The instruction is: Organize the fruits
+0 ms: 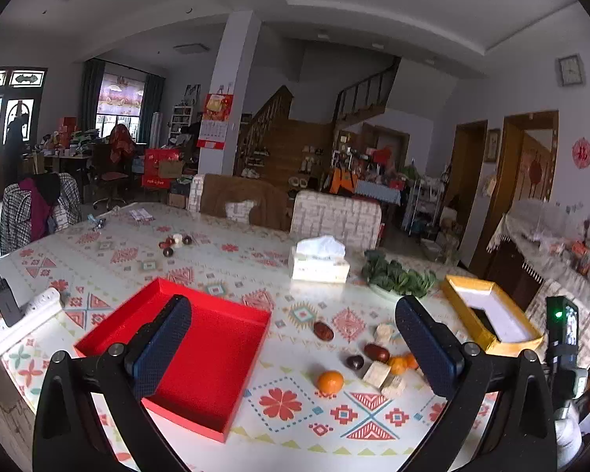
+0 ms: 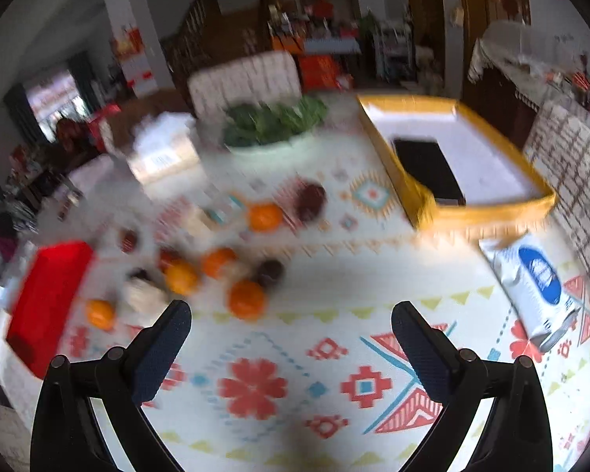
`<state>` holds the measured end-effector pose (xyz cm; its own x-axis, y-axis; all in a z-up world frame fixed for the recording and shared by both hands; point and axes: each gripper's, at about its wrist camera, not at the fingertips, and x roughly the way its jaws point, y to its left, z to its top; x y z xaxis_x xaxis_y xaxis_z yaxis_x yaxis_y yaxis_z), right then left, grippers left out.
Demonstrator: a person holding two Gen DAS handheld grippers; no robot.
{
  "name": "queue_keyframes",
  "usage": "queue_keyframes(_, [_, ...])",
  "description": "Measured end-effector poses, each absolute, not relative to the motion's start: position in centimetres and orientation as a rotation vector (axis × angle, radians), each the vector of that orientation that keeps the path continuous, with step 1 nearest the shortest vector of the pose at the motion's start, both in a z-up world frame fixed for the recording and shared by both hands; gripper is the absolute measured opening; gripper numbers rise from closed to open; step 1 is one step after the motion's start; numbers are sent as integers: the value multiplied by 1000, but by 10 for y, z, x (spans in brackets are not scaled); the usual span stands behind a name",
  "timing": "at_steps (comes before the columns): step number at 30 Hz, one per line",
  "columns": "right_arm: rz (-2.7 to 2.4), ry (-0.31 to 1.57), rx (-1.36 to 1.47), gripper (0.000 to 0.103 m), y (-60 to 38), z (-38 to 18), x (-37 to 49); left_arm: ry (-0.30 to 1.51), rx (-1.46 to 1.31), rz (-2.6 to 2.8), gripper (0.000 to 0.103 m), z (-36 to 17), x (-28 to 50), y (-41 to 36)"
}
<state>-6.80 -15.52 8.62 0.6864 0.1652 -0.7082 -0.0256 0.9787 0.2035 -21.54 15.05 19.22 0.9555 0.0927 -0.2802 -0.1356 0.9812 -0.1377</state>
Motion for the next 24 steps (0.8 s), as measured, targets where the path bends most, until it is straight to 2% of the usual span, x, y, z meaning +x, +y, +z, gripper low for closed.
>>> queue_keyframes(9, [257, 594, 204, 103, -138, 219, -87, 129, -103, 156, 103, 286, -246, 167])
queue_keyframes(13, [321, 535, 239, 103, -137, 255, -91, 110, -48, 168, 103, 304, -245, 160])
queue_keyframes(17, [367, 600, 246, 103, -130, 226, -84, 233, -82, 88, 103, 277, -220, 153])
queue_keyframes(24, [342, 911, 286, 103, -140, 99, -48, 489, -150, 16, 103, 181, -157, 131])
